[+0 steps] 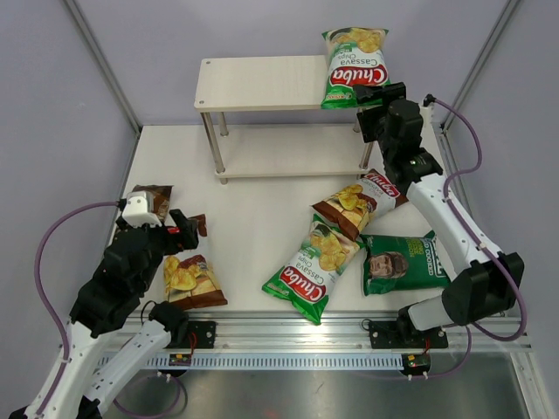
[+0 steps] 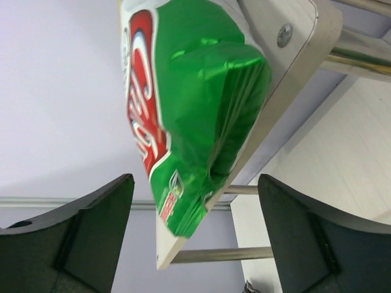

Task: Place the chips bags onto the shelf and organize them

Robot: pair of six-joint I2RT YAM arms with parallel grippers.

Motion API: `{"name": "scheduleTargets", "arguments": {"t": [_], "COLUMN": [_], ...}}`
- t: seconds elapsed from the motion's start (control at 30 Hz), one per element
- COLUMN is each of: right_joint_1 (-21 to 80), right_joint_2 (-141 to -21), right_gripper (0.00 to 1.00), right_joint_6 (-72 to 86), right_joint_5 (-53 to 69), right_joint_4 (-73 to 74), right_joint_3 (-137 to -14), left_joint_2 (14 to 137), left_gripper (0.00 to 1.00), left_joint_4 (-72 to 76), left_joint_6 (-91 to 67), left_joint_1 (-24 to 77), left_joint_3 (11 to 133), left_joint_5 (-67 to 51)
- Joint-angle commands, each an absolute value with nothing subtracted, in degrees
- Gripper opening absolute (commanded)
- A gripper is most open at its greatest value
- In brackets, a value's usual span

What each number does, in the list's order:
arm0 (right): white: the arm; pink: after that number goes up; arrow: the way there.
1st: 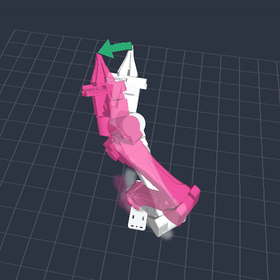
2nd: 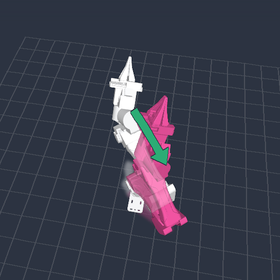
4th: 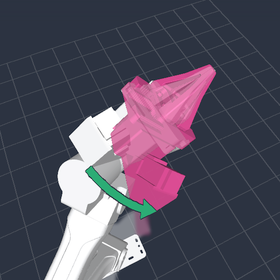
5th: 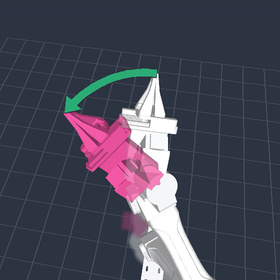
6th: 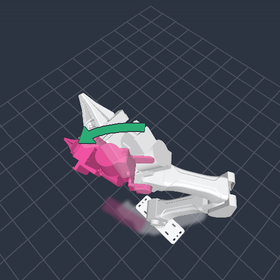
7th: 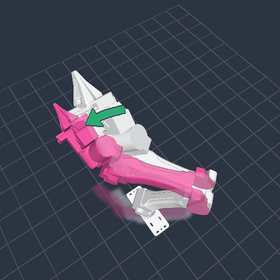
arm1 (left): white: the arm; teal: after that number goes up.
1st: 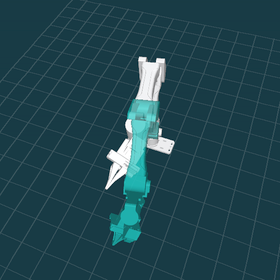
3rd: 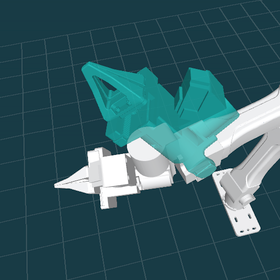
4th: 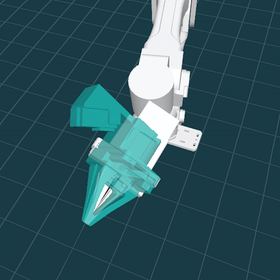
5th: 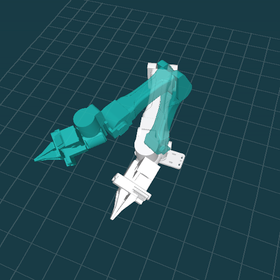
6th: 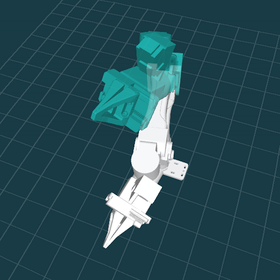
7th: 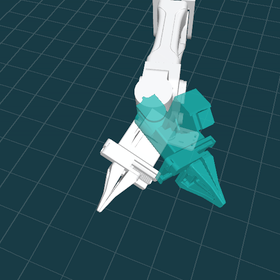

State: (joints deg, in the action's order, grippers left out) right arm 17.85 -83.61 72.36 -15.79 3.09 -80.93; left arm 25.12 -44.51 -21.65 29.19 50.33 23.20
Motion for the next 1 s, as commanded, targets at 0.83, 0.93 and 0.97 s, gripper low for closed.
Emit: {"name": "scheduleTargets", "arguments": {"t": [0.83, 0.93, 0.97], "right_joint_1": [17.31, 17.23, 17.31], "right_joint_2": [-29.27, -28.92, -29.00], "right_gripper": [0.99, 0.99, 1.00], "right_joint_6": [23.03, 22.33, 22.06], "right_joint_5": [7.73, 9.40, 10.45], "right_joint_4": [49.83, 50.80, 50.89], "right_joint_3": [-66.01, -65.04, -64.52], "left_joint_2": [69.77, 76.27, 79.33], "left_gripper": [0.99, 0.99, 0.99], "left_joint_4": [-2.90, -3.43, -3.86], "left_joint_6": [-32.00, -29.11, -28.40], "left_joint_1": [33.39, 36.02, 36.64], "left_joint_3": [46.39, 49.73, 50.53], "left_joint_5": [-31.01, -33.30, -33.83]}}
